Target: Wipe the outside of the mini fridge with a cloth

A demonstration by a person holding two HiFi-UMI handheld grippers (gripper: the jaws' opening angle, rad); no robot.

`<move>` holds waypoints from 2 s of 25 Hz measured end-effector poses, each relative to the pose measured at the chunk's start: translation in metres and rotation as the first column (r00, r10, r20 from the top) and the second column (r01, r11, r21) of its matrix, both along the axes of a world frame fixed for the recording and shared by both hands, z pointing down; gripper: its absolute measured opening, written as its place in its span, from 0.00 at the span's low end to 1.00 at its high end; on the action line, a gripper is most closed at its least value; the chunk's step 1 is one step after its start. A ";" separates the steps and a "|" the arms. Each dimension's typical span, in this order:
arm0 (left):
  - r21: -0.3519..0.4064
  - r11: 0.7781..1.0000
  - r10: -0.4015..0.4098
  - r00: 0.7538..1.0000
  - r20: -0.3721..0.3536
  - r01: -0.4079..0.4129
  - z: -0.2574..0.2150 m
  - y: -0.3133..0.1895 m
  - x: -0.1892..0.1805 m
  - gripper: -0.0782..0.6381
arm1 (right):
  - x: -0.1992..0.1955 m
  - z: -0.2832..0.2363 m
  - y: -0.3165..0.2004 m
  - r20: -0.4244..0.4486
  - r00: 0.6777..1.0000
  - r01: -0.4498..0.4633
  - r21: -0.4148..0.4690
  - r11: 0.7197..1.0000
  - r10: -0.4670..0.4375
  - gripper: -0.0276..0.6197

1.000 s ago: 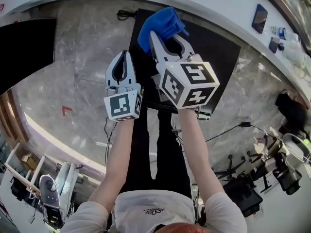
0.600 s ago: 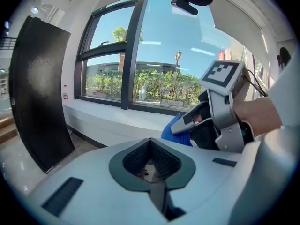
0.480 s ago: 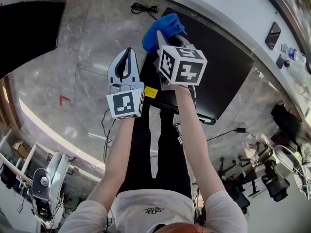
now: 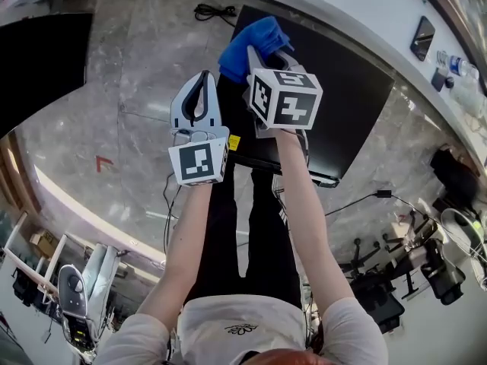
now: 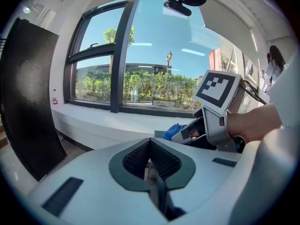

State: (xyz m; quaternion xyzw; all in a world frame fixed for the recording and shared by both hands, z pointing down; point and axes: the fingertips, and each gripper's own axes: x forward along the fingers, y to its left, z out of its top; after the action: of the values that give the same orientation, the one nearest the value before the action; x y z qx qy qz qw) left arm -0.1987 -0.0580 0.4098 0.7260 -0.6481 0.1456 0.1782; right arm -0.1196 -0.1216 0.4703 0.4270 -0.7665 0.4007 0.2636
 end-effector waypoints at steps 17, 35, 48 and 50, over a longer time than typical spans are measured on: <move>-0.016 0.995 0.100 0.995 0.002 -0.100 0.001 0.011 0.070 0.12 | 0.157 0.003 0.023 -0.079 0.977 -0.200 0.006 0.980 0.200 0.15; -0.013 0.980 0.197 0.980 0.013 -0.197 -0.001 0.013 0.145 0.12 | 0.312 0.004 0.054 -0.241 0.911 -0.330 0.064 0.942 0.335 0.15; -0.024 0.984 0.179 0.984 0.015 -0.179 0.002 0.021 0.141 0.12 | 0.371 0.001 0.063 -0.306 0.863 -0.391 0.095 0.915 0.401 0.15; -0.026 0.985 0.172 0.985 0.007 -0.172 0.003 0.021 0.140 0.12 | 0.381 -0.001 0.064 -0.318 0.848 -0.415 0.102 0.904 0.425 0.15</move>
State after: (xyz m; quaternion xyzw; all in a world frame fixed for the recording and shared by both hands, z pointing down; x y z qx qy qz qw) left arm -0.0584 -0.0367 0.4124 0.7762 -0.5820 0.1716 0.1712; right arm 0.2610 -0.0577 0.4693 0.6493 -0.6048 0.3595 0.2887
